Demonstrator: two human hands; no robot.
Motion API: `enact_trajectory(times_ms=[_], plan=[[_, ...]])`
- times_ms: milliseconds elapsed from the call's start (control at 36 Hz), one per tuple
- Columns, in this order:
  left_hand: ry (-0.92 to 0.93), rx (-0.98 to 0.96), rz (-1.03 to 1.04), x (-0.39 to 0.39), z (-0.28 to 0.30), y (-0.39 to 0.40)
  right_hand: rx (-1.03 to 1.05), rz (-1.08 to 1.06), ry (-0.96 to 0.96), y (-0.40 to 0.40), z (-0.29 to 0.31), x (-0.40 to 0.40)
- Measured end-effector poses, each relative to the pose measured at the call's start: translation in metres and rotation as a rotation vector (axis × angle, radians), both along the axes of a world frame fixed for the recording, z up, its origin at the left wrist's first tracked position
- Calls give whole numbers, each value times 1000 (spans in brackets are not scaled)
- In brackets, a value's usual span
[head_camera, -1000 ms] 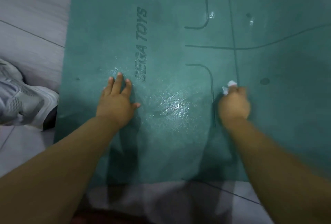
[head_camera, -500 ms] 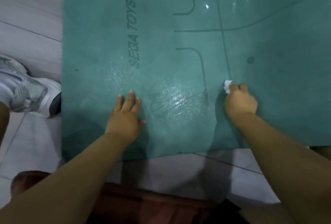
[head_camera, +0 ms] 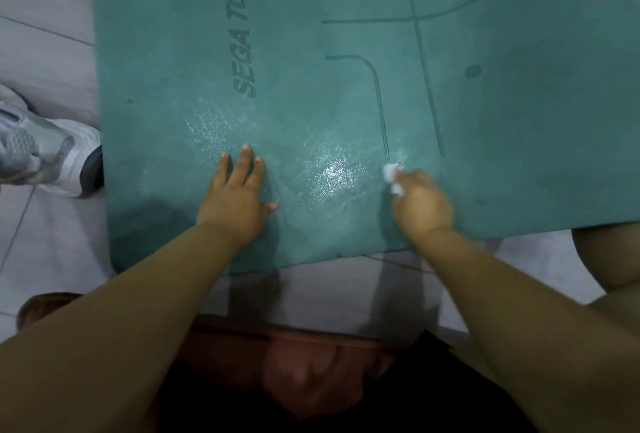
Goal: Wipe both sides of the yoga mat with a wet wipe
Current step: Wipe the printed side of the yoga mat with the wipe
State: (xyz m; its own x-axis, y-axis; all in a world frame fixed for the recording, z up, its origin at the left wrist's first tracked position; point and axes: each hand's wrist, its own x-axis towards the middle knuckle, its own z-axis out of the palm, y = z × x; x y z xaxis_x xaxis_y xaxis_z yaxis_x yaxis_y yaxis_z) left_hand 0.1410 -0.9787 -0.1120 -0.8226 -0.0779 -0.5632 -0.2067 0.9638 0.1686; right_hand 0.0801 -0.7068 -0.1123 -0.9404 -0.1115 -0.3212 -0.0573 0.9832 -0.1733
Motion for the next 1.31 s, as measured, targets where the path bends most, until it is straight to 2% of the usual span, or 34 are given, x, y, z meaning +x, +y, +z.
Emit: enact_trajectory(times_ms=[83,194,250,333,389,444,500,556,611,667,750,833,917,972,1000,1083,1139,1194,1306], plan=[[18,-10,-1,1,-3,-1,86,-293,22,26,8,-19],[22,-19,2,1,-5,1,14,-317,-22,-14,3,21],[20,-25,2,0,-3,2,-81,-160,-16,-47,3,55],[-13,-17,18,-5,1,4,-233,212,-82,-78,4,91],[-50,-31,8,-6,6,8,-254,435,-35,-70,3,97],[-90,-44,-22,-5,10,15,-204,500,-3,-50,1,86],[-112,-38,-59,-2,14,22,-63,357,6,-25,5,65],[-116,-38,-101,2,14,27,116,34,-74,5,9,43],[-102,-64,-148,6,13,29,134,-306,-156,27,23,32],[-81,-82,-171,9,12,31,116,-447,-154,30,28,32],[-61,-87,-178,11,12,31,-27,-347,-176,-1,21,55],[-51,-61,-170,11,14,32,-161,-15,-234,-38,17,86],[-40,-50,-202,14,16,36,-83,290,-284,-46,18,91],[-49,-51,-246,17,19,40,45,372,-304,-33,23,77],[-59,-56,-268,19,20,43,108,354,-306,-24,25,68],[-88,-88,-366,24,21,53,212,76,-239,13,37,39],[-95,-106,-486,26,19,61,256,-34,-186,37,45,24],[-105,-125,-589,26,15,69,287,-57,-185,54,50,15],[-94,-149,-685,18,16,83,302,34,-209,65,62,6]])
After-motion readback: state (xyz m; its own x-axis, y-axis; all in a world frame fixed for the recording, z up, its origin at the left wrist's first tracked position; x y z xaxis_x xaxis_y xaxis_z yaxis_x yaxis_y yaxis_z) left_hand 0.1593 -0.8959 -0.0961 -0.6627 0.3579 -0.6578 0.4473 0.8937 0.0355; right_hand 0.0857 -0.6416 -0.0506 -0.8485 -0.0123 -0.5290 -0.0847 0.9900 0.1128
